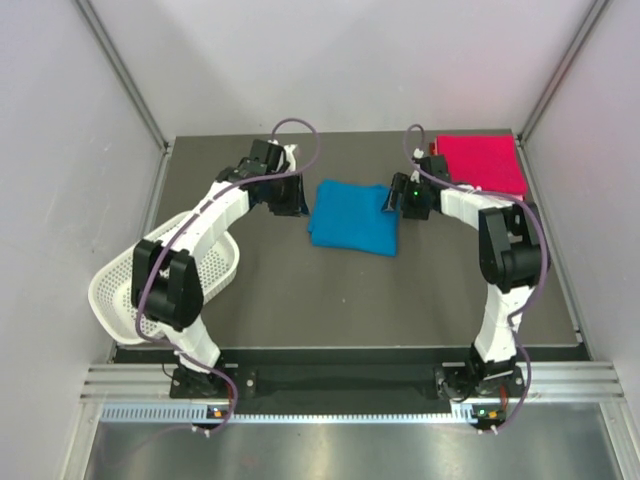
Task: Fold and stack the t-shirts
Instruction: Fold the tshirt, then neatly place the folded tshirt to the corner, then reset both grippers
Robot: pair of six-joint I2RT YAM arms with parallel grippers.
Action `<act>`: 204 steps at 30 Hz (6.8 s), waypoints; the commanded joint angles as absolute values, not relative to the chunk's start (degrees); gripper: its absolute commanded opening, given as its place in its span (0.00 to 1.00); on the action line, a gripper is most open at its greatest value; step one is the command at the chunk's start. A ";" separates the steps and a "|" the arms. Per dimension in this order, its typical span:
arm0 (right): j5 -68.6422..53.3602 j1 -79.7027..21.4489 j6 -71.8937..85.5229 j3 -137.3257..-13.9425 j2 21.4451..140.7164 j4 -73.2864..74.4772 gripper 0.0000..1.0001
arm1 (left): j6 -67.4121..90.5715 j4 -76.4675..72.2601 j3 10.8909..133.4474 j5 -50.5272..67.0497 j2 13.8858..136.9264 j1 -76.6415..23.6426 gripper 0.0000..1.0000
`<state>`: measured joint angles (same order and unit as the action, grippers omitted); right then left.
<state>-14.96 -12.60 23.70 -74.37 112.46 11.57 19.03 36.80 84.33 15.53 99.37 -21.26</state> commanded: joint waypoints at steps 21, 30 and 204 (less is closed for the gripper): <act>-15.64 -12.48 15.12 -87.98 125.42 13.63 0.45 | 17.05 34.19 76.99 22.85 91.50 -21.09 0.34; -17.14 -12.39 14.24 -89.30 120.78 12.66 0.04 | 16.88 34.28 76.64 22.15 91.49 -21.09 0.33; -0.26 -23.99 24.97 -48.96 39.46 28.12 1.00 | 25.40 22.15 57.13 19.77 49.31 -21.01 0.99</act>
<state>-1.32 -23.46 26.48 -49.36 40.82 30.24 26.61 24.47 56.53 20.16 50.87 -21.15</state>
